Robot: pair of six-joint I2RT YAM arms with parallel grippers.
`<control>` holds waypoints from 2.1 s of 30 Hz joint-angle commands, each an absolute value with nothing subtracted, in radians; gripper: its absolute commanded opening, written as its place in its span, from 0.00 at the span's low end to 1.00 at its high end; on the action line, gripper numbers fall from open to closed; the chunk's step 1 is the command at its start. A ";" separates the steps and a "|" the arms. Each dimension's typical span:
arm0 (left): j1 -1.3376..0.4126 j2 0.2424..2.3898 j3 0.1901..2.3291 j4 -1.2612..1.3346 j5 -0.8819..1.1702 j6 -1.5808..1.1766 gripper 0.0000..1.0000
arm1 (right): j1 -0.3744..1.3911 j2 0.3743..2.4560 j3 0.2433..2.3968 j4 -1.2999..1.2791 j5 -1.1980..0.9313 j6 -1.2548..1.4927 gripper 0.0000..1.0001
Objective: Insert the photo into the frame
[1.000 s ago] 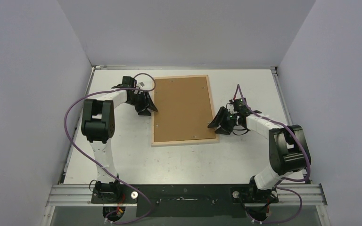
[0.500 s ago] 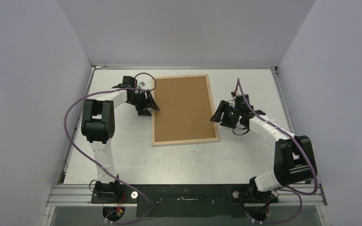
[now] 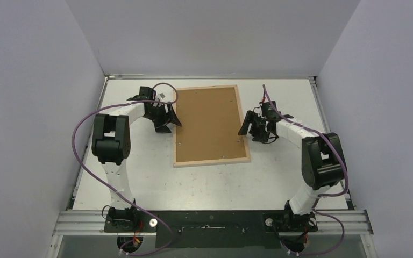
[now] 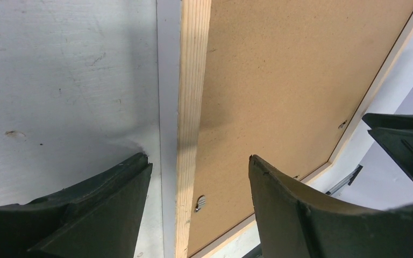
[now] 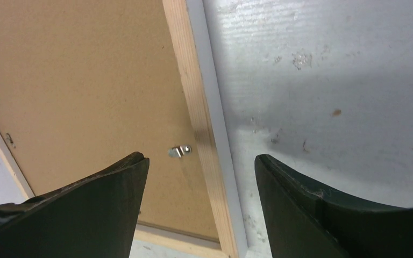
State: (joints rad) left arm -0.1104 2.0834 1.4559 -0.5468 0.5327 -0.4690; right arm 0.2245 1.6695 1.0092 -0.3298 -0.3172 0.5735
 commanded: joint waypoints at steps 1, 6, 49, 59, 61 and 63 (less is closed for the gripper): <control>-0.106 2.037 1.436 -0.548 0.513 -0.469 0.66 | 0.240 1.732 1.083 -0.345 -0.349 0.585 0.73; -0.107 2.049 1.450 -0.561 0.527 -0.471 0.65 | 0.264 1.742 1.055 -0.315 -0.426 0.614 0.70; -0.249 1.700 1.002 -0.301 0.439 -0.600 0.44 | 0.513 1.664 1.132 -0.234 -0.259 0.984 0.51; -0.247 1.781 0.978 -0.199 0.526 -0.644 0.34 | 0.731 1.780 1.123 -0.170 -0.173 1.201 0.36; -0.246 1.793 0.976 -0.200 0.521 -0.657 0.33 | 0.740 1.797 1.113 -0.133 -0.177 1.234 0.38; -0.244 1.793 0.970 -0.204 0.504 -0.672 0.31 | 0.746 1.824 1.136 -0.135 -0.195 1.234 0.40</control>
